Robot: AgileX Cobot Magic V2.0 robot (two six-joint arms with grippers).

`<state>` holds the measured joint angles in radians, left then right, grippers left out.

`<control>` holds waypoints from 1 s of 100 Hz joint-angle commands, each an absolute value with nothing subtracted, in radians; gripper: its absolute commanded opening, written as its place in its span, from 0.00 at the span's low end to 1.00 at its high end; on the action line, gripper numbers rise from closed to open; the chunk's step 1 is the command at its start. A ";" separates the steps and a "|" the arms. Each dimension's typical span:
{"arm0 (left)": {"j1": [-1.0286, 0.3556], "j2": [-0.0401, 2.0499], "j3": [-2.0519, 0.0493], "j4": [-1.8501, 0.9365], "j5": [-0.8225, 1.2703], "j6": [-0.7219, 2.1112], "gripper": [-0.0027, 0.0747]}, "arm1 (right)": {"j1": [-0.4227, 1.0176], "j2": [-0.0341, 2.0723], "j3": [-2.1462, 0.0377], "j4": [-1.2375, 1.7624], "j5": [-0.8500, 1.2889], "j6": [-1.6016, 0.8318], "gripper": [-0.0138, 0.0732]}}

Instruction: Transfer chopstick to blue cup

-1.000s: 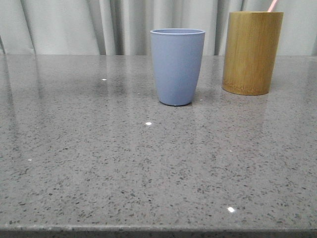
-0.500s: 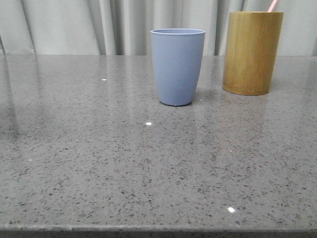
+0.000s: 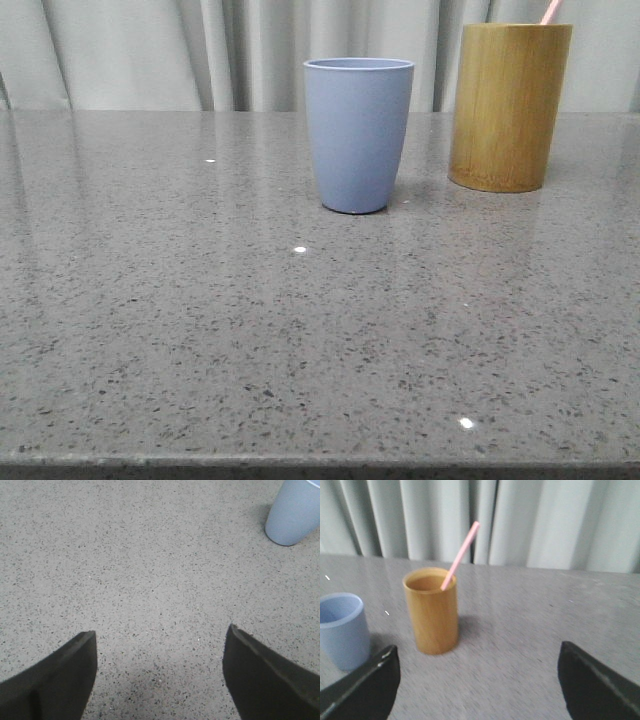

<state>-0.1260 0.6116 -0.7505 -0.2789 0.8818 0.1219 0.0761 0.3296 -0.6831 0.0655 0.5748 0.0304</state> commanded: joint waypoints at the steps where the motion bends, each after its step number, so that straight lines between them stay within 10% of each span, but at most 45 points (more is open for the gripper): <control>1: -0.123 0.614 -0.776 -0.296 0.812 0.111 0.70 | 0.072 0.391 -0.683 0.131 0.376 0.034 0.89; 38: -0.123 0.614 -0.776 -0.296 0.812 0.111 0.70 | 0.072 0.770 -0.697 0.202 -0.014 0.034 0.89; 100: -0.123 0.614 -0.776 -0.296 0.816 0.111 0.70 | 0.087 1.260 -1.037 0.228 -0.067 0.036 0.89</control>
<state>-0.1260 0.6110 -0.7505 -0.2789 0.8818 0.1219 0.0802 1.2438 -0.9648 0.2222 0.0184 0.0368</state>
